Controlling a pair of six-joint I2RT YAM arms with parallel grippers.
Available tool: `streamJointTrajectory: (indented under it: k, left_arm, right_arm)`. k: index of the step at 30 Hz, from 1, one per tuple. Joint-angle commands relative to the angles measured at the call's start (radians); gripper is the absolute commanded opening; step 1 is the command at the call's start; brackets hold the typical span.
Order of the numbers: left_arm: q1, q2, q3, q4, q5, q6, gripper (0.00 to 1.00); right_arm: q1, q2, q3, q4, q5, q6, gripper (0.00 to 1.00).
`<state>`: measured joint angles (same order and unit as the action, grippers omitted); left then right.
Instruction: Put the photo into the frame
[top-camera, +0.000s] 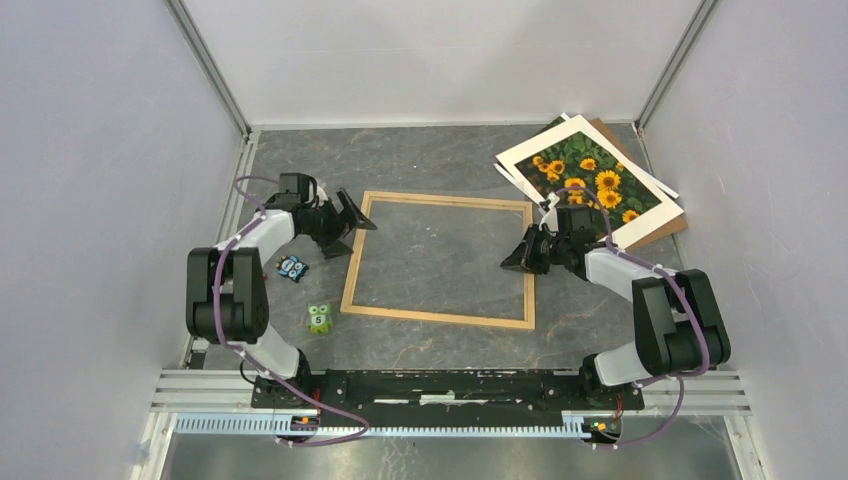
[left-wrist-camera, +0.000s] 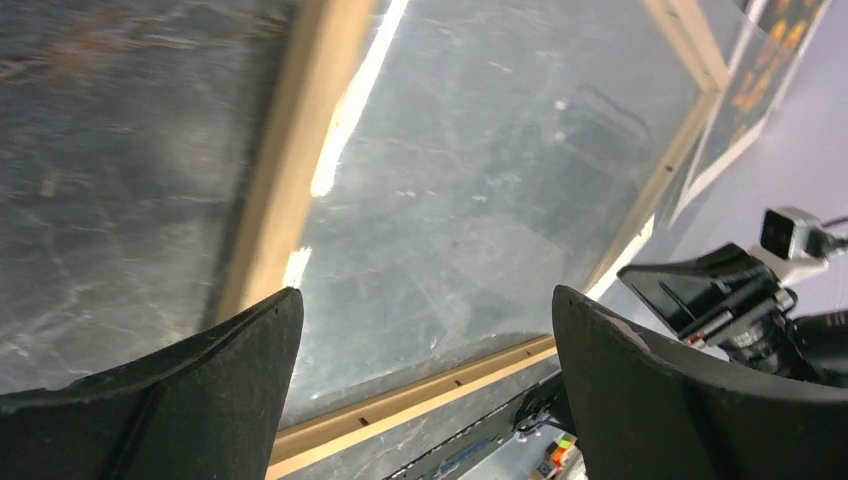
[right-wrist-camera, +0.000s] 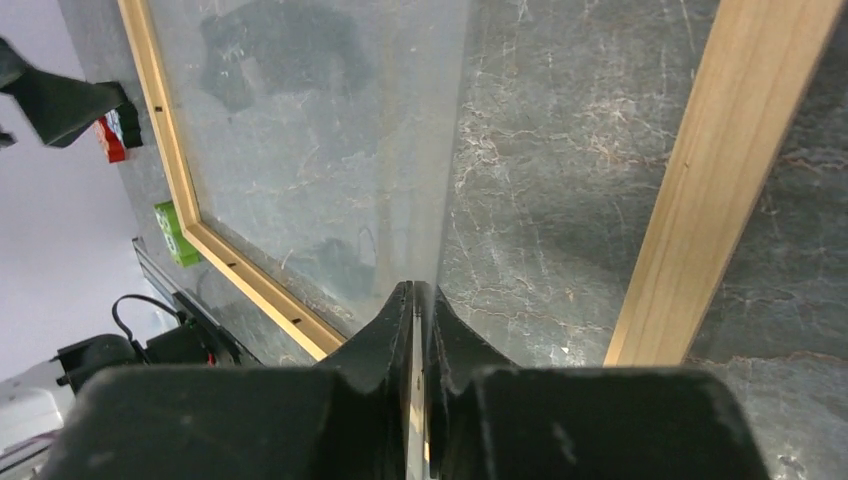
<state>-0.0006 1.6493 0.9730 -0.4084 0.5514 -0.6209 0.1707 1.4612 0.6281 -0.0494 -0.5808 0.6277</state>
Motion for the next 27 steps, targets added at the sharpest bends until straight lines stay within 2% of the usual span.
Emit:
streamJointTrajectory:
  k: [1,5,9,14,19,24,27]
  left_arm:
    - [-0.032,-0.145,-0.009,0.055,0.035,0.002,1.0]
    - [-0.036,-0.243,-0.024,0.058,0.029,-0.019,1.0]
    - [-0.038,-0.323,-0.033,0.084,0.017,-0.037,1.0]
    - [-0.036,-0.406,0.022,0.0,-0.08,0.029,1.0]
    - [-0.036,-0.51,0.168,-0.15,-0.173,0.077,1.0]
    - [-0.036,-0.557,0.29,-0.165,-0.136,0.014,1.0]
    - [-0.035,-0.546,0.376,-0.204,-0.137,-0.001,1.0]
  right_arm:
    - [0.013,-0.072,-0.002,0.006,0.09,-0.012,0.02]
    - [0.021,-0.143,0.043,-0.088,0.146,0.001,0.0]
    - [0.055,-0.206,0.171,-0.249,0.213,-0.042,0.0]
    - [0.147,-0.251,0.324,-0.308,0.224,-0.005,0.0]
    - [0.3,-0.229,0.518,-0.278,0.219,0.102,0.0]
    - [0.438,-0.144,0.739,-0.23,0.204,0.166,0.0]
    - [0.487,-0.077,0.839,-0.186,0.136,0.205,0.0]
